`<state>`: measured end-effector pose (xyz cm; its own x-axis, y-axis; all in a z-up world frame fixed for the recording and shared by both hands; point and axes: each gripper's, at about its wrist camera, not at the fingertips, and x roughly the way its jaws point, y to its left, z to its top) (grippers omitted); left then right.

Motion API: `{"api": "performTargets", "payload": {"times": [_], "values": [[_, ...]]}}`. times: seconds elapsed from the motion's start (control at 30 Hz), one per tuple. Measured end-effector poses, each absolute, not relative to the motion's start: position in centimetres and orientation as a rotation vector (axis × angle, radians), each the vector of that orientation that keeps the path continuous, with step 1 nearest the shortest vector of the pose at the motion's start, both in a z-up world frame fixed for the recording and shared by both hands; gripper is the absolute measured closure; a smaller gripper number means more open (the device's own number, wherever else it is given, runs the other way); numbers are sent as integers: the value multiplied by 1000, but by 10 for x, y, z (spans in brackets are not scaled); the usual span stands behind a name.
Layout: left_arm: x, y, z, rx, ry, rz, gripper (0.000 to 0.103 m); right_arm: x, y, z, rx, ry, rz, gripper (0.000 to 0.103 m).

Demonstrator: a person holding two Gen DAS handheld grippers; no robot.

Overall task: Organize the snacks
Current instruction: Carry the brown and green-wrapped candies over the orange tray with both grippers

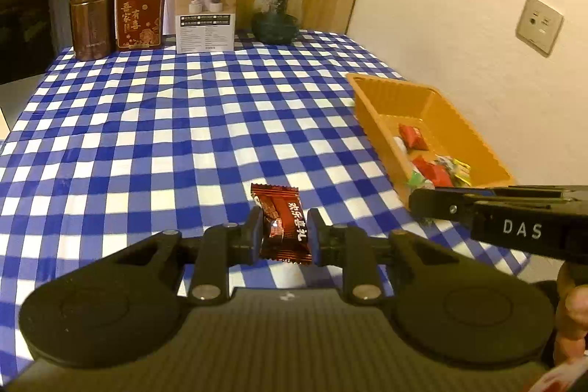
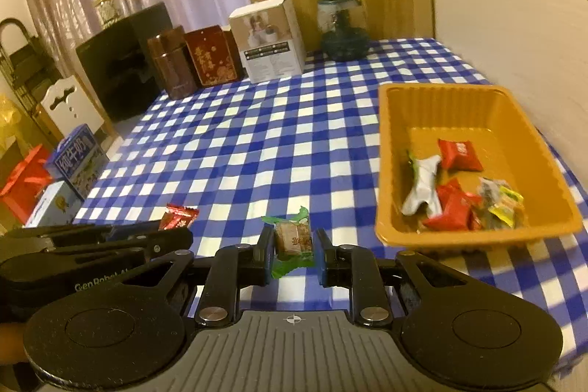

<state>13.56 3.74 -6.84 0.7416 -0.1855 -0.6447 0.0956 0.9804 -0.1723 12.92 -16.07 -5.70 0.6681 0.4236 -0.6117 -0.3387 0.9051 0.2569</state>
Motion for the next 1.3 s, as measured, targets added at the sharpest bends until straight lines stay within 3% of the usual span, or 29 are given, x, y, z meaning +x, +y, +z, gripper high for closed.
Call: {"api": "performTargets", "payload": {"times": [0.57,1.3], "values": [[90,5,-41,-152,692,-187,81,77,-192,-39,150,683,398,80],[100,-44,-28,-136,682,-278,81,72,-253,-20,174,615,278,80]]}}
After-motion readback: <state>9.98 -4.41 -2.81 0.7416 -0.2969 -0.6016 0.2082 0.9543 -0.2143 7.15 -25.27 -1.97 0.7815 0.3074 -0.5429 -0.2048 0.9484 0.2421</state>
